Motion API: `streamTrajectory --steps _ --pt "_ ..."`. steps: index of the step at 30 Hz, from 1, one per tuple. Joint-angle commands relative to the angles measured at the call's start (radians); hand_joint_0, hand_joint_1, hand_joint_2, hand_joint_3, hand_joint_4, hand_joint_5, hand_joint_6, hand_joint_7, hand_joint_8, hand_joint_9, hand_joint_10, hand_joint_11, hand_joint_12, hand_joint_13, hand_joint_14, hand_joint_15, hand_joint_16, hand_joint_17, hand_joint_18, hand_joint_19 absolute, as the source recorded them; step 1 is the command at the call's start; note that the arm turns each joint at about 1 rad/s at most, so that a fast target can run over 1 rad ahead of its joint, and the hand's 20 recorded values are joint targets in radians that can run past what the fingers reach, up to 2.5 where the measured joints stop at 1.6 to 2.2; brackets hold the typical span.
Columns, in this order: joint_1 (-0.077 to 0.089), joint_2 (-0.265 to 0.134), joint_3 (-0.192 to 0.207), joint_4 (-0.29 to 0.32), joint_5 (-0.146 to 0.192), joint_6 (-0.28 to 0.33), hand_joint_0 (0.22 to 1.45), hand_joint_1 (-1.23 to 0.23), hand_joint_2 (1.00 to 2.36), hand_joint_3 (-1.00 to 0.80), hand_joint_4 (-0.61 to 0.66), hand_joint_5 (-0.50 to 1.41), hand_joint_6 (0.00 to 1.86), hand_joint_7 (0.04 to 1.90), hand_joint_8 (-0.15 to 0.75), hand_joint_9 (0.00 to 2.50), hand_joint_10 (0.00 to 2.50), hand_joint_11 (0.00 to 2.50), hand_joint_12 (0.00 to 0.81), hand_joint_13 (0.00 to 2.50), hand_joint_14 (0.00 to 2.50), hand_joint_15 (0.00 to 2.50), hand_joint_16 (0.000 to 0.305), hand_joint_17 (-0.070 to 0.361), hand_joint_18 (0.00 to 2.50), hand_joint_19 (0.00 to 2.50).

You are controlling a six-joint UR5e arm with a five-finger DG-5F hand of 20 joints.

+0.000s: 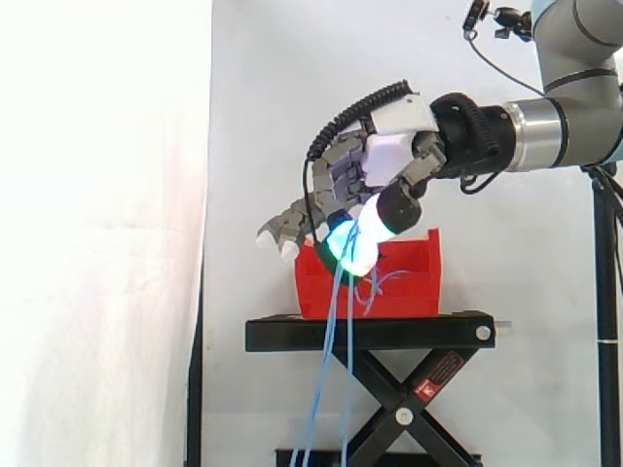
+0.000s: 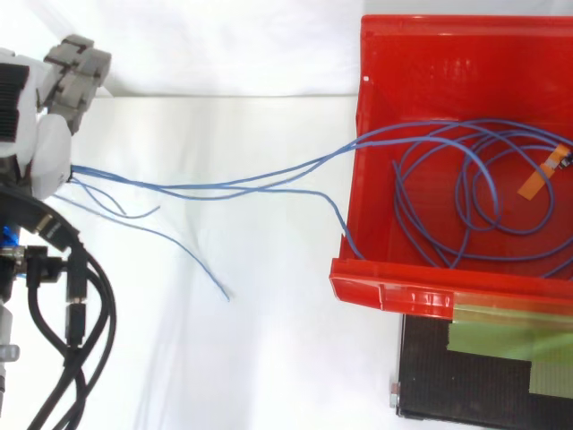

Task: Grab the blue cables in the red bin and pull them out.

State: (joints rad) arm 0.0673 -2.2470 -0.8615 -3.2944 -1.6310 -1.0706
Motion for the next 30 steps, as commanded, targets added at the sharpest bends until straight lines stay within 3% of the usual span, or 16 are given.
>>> streamTrajectory --steps 1,8,20,30 --pt "-0.001 0.001 -0.024 0.002 0.002 0.228 0.89 -0.83 1.0 -1.0 0.15 0.56 1.16 0.41 0.258 0.66 0.01 0.39 0.314 0.34 0.0 0.13 0.046 0.104 0.26 0.23" --pt "-0.007 0.001 -0.096 0.072 0.017 0.292 0.89 -0.83 1.0 -1.0 0.15 0.56 1.15 0.4 0.258 0.66 0.01 0.38 0.312 0.33 0.0 0.11 0.046 0.104 0.26 0.23" --pt "-0.003 0.0 -0.099 0.101 0.022 0.395 0.88 -0.83 1.0 -0.99 0.15 0.56 1.13 0.41 0.258 0.66 0.01 0.39 0.312 0.33 0.0 0.11 0.046 0.104 0.26 0.23" --pt "-0.003 0.0 -0.099 0.099 0.022 0.398 0.83 -0.81 1.0 -1.0 0.16 0.57 1.01 0.44 0.261 0.65 0.01 0.4 0.316 0.32 0.0 0.12 0.047 0.107 0.25 0.23"
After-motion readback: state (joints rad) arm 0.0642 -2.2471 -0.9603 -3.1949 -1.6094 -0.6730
